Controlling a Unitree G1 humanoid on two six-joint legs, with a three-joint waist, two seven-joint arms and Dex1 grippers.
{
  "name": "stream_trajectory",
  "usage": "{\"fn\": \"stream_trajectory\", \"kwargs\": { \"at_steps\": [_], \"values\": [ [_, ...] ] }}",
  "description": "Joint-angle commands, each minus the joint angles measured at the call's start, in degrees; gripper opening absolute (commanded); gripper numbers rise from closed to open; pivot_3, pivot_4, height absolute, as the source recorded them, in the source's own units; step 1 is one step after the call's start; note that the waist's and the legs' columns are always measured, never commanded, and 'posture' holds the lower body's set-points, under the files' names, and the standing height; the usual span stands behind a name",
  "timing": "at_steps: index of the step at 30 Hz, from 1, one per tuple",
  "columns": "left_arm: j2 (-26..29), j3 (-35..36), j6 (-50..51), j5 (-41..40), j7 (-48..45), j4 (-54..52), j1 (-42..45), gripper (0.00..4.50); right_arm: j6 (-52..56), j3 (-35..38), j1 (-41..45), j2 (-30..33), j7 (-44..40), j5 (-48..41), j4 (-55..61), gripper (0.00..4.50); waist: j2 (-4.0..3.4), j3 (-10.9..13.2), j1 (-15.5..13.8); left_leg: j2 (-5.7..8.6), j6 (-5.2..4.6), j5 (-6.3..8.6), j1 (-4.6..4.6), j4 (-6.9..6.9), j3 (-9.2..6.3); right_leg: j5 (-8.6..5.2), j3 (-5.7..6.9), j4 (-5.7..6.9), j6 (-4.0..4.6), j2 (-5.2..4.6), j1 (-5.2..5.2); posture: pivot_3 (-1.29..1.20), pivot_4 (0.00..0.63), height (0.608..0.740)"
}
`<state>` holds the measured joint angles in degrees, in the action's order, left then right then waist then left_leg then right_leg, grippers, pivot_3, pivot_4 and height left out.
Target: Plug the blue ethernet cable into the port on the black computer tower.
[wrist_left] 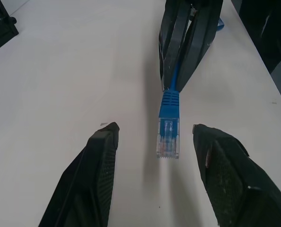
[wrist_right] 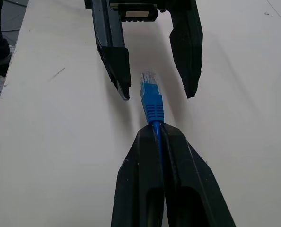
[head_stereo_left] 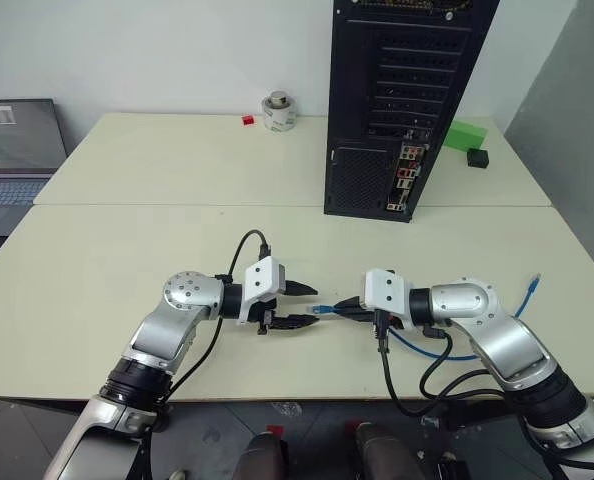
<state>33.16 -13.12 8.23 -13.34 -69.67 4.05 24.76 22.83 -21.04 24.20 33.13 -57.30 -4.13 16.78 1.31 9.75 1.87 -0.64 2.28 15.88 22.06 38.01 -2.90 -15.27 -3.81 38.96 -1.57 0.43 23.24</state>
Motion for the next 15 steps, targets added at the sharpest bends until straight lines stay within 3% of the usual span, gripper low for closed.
{"fn": "stream_trajectory", "kwargs": {
  "at_steps": [1, 11, 15],
  "values": [
    [0.18, 0.35, -1.29, 0.42, -0.07, -0.52, 0.34, 2.57, -0.69, 1.56, 1.61, -0.08, -0.25, -1.36, 2.11, 0.0, 0.0, 0.0, -0.01, 0.0, 0.0, 0.0, 0.0, 0.0, 0.0, 0.0, 0.0, 0.0, 0.0, 0.0, 0.0, 0.0, 0.15, 0.74],
    [-1.27, 0.33, -3.0, 0.84, 0.28, 0.75, 0.97, 2.57, -0.62, 1.14, 2.11, 0.14, -0.21, -2.04, 2.46, 0.0, 0.0, 0.0, -0.01, 0.0, 0.0, 0.0, 0.0, 0.0, 0.0, 0.0, 0.0, 0.0, 0.0, 0.0, 0.0, 0.0, 0.15, 0.74],
    [-1.49, 0.43, -3.44, 0.36, -0.21, 1.13, 1.21, 2.05, -0.63, 0.98, 2.2, 0.3, -0.21, -2.03, 2.51, 0.0, 0.0, 0.0, -0.03, 0.0, 0.0, 0.0, 0.0, 0.0, 0.0, 0.0, 0.0, 0.0, 0.0, 0.0, 0.0, 0.0, 0.15, 0.74]
  ]
}}
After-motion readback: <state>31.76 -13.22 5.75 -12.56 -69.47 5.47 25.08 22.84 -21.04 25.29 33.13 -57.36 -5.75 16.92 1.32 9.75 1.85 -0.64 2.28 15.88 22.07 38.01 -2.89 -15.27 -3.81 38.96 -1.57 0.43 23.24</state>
